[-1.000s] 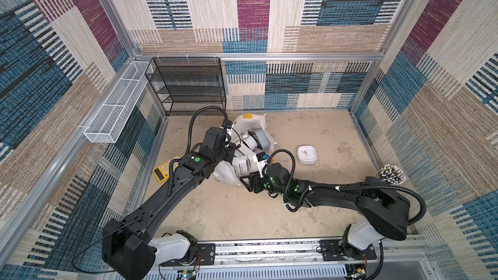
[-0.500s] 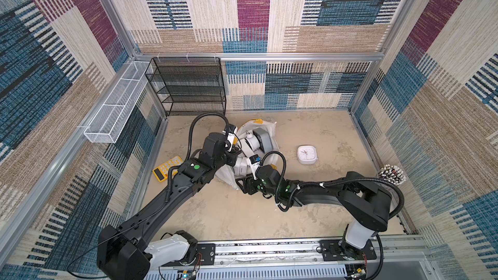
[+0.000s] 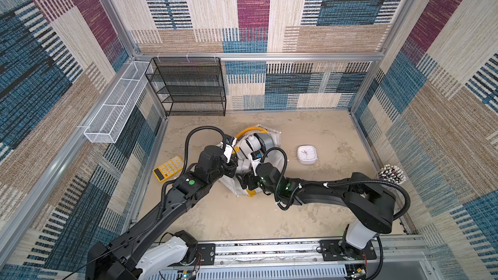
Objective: Take the alarm clock out of the canvas bag
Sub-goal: Pick up the alarm from the canvas bag.
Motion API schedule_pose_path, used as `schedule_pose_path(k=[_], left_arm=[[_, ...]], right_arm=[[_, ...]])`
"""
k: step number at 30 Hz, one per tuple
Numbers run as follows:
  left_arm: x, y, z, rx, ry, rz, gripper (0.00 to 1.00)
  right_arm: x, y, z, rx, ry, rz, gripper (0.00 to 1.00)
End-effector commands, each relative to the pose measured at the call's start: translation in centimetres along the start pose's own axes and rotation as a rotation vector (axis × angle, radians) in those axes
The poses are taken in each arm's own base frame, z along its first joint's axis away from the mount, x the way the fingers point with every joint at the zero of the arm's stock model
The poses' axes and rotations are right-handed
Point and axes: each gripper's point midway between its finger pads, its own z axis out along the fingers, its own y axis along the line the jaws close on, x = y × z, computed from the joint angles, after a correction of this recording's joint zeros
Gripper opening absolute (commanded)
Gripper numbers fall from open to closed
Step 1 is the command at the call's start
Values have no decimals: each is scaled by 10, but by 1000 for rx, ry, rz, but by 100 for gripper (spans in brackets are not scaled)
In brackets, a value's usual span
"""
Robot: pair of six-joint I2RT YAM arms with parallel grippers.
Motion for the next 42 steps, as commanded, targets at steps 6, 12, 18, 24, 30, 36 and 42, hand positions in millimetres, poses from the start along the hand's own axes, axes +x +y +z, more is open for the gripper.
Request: schedule_pose_path(k=[6,12,18,24,30,36,42], left_arm=[[-7,-4,-4,15,-41,-30,0],[-8,-3,-7,9,-41,-25,0],[-7,-4,-7,9,-36,-22,0],[-6,-3,-7,3,-30,-10,0],[-2,-3,-6,1,-22,-6,0],[-2,-4,-7,0,-21,4,0],[-2,-5,-7,0,-20,5,0]], right_arm=[[-7,-4,11,66,14,67,93],[-6,-16,13,108,23,103,95],[-7,-37,12,128,35,187,93],[-16,-40,8,87,10,238,91],[-17,-37,12,49,21,256,88],[-20,-39,15,35,20,301,86],[-18,-43,18,33,30,324,83]])
